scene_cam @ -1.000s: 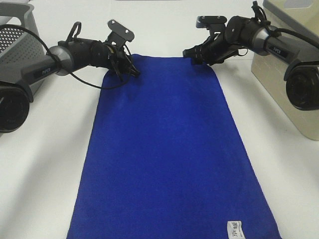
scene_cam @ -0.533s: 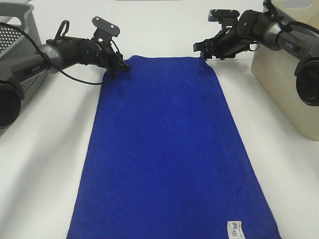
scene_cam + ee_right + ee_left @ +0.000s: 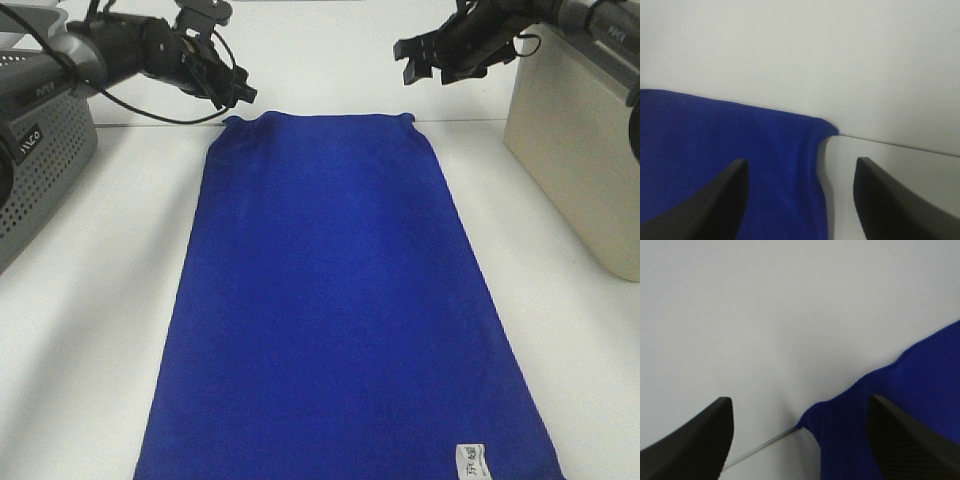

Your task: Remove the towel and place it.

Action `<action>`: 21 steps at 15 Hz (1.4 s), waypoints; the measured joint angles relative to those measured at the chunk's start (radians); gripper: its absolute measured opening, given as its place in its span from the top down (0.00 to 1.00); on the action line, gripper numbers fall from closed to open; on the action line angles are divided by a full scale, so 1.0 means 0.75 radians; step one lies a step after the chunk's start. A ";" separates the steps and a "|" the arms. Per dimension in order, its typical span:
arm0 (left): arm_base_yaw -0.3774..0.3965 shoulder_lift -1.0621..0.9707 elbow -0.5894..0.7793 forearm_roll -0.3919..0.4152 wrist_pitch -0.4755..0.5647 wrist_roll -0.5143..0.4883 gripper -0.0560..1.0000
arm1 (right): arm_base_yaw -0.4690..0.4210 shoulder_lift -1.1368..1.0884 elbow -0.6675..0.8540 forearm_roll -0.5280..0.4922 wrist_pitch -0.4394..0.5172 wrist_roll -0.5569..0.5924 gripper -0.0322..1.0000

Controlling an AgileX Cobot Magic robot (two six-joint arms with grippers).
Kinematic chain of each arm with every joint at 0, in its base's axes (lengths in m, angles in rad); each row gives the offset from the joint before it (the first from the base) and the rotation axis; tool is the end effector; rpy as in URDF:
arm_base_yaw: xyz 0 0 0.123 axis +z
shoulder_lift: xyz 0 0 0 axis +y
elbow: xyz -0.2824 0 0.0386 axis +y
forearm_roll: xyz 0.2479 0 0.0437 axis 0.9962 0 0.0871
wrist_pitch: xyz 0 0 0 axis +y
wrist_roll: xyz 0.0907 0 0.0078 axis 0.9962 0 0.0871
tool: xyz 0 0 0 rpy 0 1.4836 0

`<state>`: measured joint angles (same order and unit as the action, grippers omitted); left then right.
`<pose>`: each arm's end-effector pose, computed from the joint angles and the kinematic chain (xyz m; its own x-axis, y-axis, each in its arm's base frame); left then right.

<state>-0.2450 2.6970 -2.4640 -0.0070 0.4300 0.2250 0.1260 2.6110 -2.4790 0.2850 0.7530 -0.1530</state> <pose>0.5812 -0.1456 0.1452 -0.4625 0.3392 -0.8191 0.3537 0.9178 0.1804 0.5714 0.0900 0.1806 -0.7096 -0.0329 -0.7039 -0.2188 0.9598 0.1757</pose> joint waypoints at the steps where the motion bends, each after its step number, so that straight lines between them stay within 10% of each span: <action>1: 0.000 -0.028 0.000 0.009 0.069 -0.009 0.26 | 0.000 -0.029 0.000 0.003 0.040 0.000 0.34; 6: 0.000 -0.377 0.000 0.009 0.855 -0.097 0.25 | 0.000 -0.345 0.000 0.027 0.573 0.000 0.24; 8: 0.024 -0.499 0.000 0.009 1.004 -0.175 0.25 | 0.000 -0.476 0.000 0.011 0.605 0.017 0.24; 16: 0.481 -0.705 0.051 -0.109 1.041 -0.273 0.24 | -0.001 -0.832 0.200 -0.260 0.619 0.109 0.24; 21: 0.477 -1.265 0.821 -0.093 1.040 -0.209 0.24 | -0.001 -1.465 1.096 -0.216 0.617 0.185 0.24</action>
<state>0.1130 1.7480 -1.8480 -0.0770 1.2100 0.0680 0.1250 1.5120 -1.6570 0.1230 1.2160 -0.0140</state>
